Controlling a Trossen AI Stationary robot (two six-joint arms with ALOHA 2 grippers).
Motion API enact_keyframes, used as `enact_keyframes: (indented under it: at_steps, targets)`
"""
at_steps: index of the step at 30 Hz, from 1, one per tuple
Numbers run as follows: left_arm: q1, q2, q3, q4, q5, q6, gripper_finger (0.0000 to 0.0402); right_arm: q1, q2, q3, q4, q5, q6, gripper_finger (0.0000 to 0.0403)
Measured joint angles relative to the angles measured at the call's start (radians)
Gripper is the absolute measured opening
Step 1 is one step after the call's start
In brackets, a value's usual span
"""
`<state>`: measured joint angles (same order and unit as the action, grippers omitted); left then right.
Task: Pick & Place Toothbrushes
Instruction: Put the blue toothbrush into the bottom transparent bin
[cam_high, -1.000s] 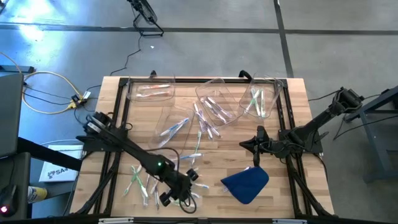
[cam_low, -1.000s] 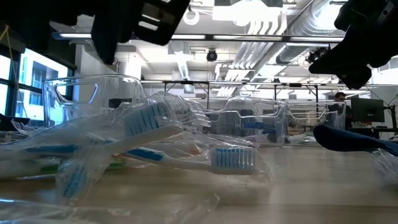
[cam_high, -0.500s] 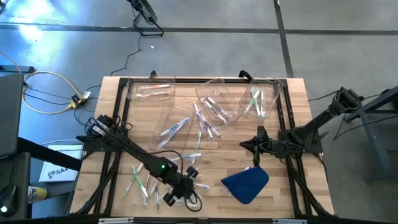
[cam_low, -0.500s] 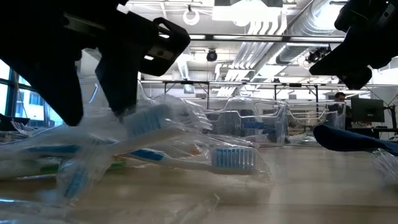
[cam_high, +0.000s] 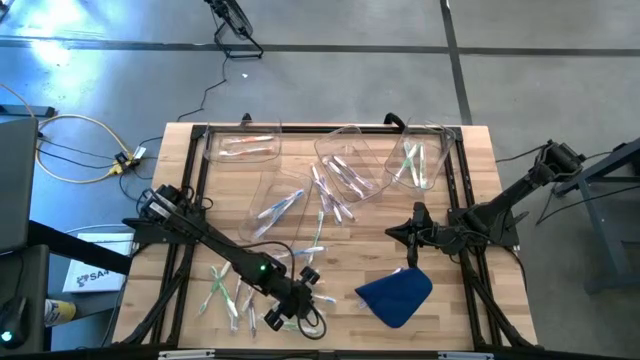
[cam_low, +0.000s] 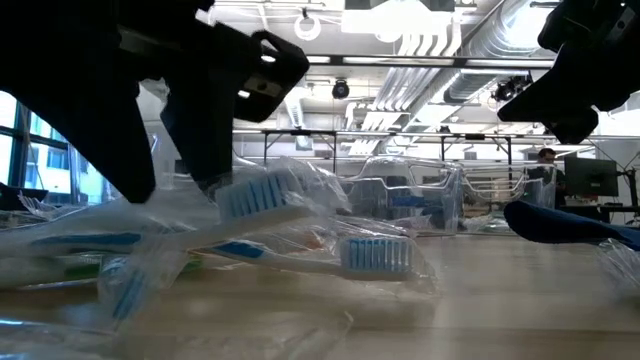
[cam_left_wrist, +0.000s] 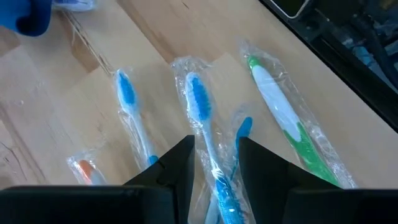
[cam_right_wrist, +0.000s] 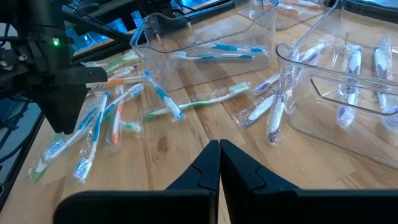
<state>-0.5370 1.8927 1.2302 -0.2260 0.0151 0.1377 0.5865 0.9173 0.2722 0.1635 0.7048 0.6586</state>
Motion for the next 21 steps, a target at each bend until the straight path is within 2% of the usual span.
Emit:
enact_keyframes:
  at_steps: [21]
  targets:
    - [0.000,0.061,0.000,0.017,0.024,-0.016,0.0120,0.000,0.000,0.000,-0.003,0.000,0.000,0.0003]
